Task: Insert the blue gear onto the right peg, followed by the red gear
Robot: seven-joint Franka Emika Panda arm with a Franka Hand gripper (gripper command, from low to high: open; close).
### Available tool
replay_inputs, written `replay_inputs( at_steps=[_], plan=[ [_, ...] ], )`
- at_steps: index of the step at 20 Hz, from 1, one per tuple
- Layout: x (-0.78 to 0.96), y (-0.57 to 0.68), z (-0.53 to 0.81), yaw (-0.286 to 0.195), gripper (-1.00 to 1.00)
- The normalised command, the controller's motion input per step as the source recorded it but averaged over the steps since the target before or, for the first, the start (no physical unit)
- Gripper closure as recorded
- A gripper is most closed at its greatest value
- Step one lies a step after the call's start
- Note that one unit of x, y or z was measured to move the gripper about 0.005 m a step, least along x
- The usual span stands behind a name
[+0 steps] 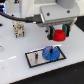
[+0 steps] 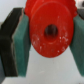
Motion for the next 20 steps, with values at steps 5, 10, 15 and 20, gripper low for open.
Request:
replay_inputs(
  at_steps=[5, 10, 15, 20],
  plan=[
    [0.31, -0.22, -0.07, 0.0, 1.0],
    [0.15, -0.16, -0.11, 0.0, 1.0],
    [0.14, -0.1, -0.19, 0.0, 1.0],
    [0.09, 0.02, -0.04, 0.0, 1.0]
  ],
)
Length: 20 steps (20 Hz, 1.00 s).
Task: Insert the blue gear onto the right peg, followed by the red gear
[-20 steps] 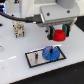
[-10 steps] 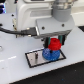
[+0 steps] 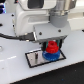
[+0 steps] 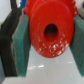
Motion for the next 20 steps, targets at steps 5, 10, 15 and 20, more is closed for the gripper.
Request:
replay_inputs(
  at_steps=[5, 10, 15, 20],
  plan=[
    [0.04, 0.01, 0.09, 0.0, 1.0],
    [0.08, -0.01, 0.16, 0.0, 1.0],
    [0.09, -0.01, 0.16, 0.0, 1.0],
    [0.22, 0.04, 0.25, 0.0, 1.0]
  ],
)
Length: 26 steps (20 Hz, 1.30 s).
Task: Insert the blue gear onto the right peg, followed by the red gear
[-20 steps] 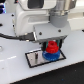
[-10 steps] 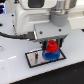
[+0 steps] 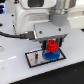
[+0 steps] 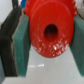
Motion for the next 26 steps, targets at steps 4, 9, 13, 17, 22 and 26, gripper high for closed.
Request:
replay_inputs(
  at_steps=[4, 9, 13, 17, 22, 26],
  plan=[
    [0.29, 0.02, 0.08, 0.0, 1.0],
    [0.16, 0.0, -0.02, 0.0, 1.0],
    [0.1, 0.0, -0.17, 0.0, 1.0],
    [0.08, 0.01, 0.04, 0.0, 1.0],
    [0.03, 0.01, 0.07, 0.0, 1.0],
    [0.14, 0.03, 0.29, 0.0, 1.0]
  ],
)
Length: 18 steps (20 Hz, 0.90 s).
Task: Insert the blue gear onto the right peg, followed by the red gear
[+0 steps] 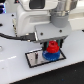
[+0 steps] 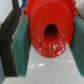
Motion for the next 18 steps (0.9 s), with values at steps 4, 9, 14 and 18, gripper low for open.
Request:
replay_inputs(
  at_steps=[4, 9, 14, 18],
  plan=[
    [0.01, 0.12, 0.25, 0.0, 1.0],
    [0.11, 0.02, 0.15, 0.0, 1.0],
    [0.19, -0.07, 0.06, 0.0, 1.0],
    [0.24, -0.08, -0.07, 0.0, 1.0]
  ],
)
